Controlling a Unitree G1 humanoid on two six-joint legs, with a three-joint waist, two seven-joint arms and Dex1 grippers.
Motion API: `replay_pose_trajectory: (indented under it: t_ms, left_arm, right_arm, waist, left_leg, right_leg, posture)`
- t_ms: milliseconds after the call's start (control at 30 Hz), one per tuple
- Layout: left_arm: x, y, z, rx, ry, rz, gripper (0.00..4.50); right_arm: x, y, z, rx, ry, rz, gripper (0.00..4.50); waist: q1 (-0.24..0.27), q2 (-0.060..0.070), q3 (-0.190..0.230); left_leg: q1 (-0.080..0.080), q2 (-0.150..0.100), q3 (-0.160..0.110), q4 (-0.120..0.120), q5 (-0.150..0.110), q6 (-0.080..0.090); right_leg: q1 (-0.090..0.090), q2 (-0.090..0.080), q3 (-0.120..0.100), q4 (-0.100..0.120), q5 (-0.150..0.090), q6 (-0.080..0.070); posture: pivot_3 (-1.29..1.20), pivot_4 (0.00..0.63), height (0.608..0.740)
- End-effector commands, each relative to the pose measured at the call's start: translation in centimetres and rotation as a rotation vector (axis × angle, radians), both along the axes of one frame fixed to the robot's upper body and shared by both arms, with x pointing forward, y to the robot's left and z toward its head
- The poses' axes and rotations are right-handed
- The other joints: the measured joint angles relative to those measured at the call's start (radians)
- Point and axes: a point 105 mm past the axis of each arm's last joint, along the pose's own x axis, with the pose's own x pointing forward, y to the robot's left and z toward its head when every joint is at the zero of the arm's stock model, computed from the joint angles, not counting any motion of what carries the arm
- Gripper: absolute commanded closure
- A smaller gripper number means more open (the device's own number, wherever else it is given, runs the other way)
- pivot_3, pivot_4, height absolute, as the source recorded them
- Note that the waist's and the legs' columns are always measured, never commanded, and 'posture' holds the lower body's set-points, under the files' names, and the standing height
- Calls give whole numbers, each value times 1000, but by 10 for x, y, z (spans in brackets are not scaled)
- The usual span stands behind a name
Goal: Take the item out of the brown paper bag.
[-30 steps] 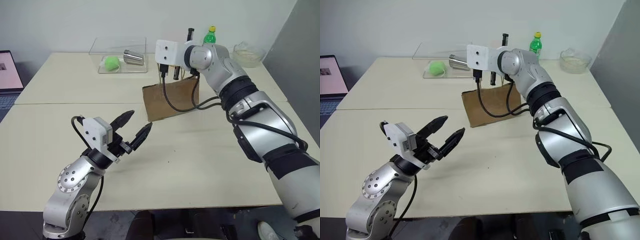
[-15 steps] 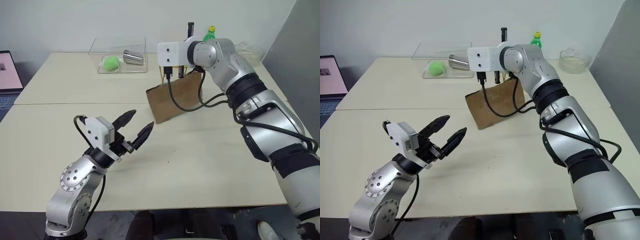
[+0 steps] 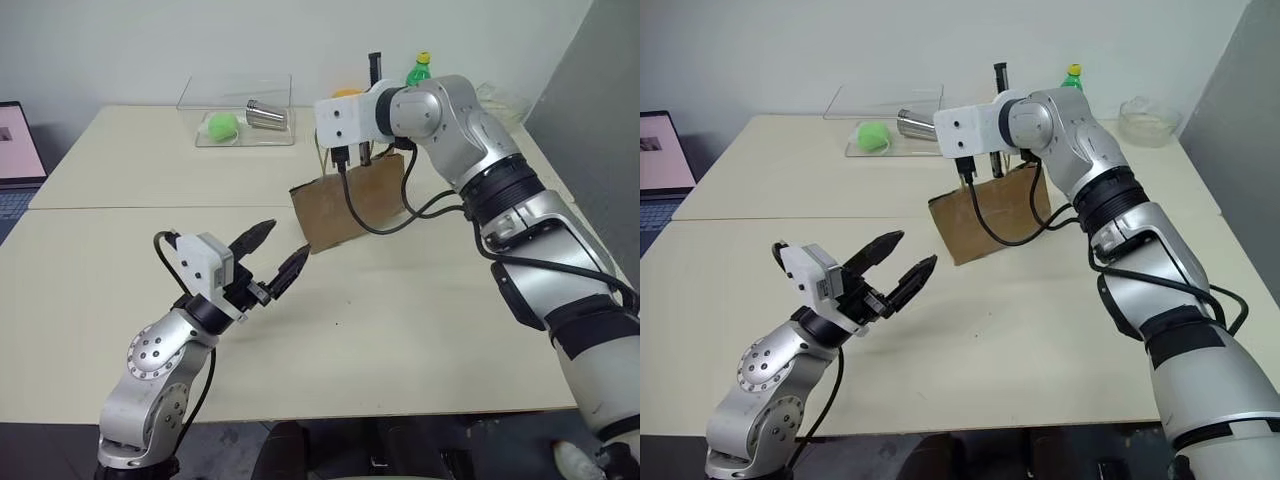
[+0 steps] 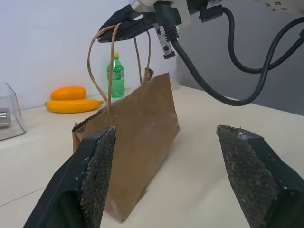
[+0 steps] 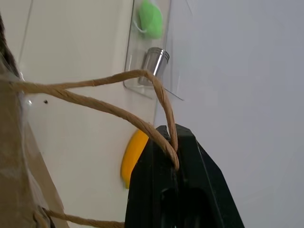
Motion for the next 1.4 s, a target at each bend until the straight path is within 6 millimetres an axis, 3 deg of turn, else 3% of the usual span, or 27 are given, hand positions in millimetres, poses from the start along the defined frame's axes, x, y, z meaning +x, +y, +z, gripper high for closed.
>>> replay_pose_trajectory:
  t_ms: [33,367,833,1333,1400]
  left_arm:
    - [-2,2,9,4,-47,-2,936]
    - [-2,11,10,32,-56,17,936]
    - [1,24,17,78,-77,20,936]
    - [-1,26,23,112,-78,-6,936]
    - [-3,24,24,120,-76,-19,936]
  right_arm:
    - [-16,9,21,75,-5,63,4479]
    - [-22,13,22,165,84,80,4479]
    - [-13,-6,18,232,149,5,4479]
    - [6,-30,-24,234,233,-126,4479]
    - [12,-40,-30,245,235,-162,4093]
  waist:
    - [0,0,0]
    - [0,0,0]
    - [0,0,0]
    - [-1,0,0]
    - [-1,0,0]
  left_leg:
    - [0,0,0,0,0,0]
    - [1,0,0,0,0,0]
    - [4,0,2,1,0,0]
    - [5,0,3,1,0,0]
    - [5,0,3,1,0,0]
  right_leg:
    - [0,0,0,0,0,0]
    - [0,0,0,2,0,0]
    - [0,0,2,5,0,0]
    - [0,0,3,7,0,0]
    - [0,0,3,7,0,0]
  posture:
    - [0,150,740]
    - [0,150,740]
    - [0,150,740]
    - [0,150,740]
    - [0,150,740]
